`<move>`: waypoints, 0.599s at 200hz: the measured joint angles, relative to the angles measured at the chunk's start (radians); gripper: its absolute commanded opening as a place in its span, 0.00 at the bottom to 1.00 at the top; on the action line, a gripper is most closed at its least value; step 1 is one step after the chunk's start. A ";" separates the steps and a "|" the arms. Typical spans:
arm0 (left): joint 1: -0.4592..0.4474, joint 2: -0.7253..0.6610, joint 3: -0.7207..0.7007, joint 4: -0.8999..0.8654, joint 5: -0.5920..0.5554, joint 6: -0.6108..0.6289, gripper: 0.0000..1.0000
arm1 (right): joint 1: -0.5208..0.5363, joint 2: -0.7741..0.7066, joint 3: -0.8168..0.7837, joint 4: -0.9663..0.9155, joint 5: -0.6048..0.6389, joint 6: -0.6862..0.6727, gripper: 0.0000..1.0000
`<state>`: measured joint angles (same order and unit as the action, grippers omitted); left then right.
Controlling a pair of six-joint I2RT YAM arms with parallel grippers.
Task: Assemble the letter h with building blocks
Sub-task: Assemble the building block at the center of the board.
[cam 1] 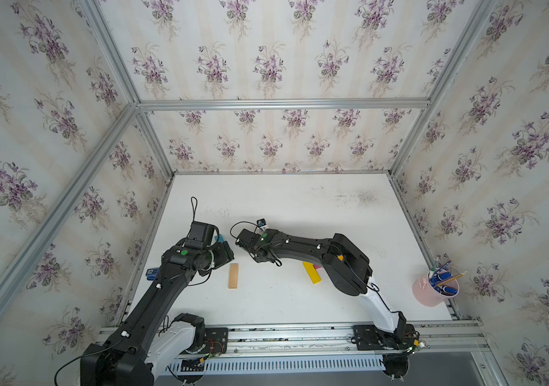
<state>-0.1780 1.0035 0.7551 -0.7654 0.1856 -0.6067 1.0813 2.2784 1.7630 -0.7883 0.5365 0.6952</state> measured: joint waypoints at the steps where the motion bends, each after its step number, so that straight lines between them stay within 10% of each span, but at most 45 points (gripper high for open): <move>1: 0.000 0.000 0.000 0.000 0.000 0.000 0.79 | 0.000 0.000 0.000 0.000 0.000 0.000 0.84; 73: 0.002 0.002 0.000 0.000 0.005 0.000 0.79 | 0.018 -0.101 -0.035 -0.031 -0.030 -0.010 0.84; 120: 0.002 -0.002 0.000 0.000 0.008 0.004 0.79 | -0.135 -0.391 -0.345 0.153 -0.202 -0.007 0.82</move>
<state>-0.1761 1.0012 0.7555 -0.7650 0.1936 -0.6029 0.9459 1.8877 1.4181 -0.6353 0.3347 0.6884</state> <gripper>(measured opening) 0.791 0.826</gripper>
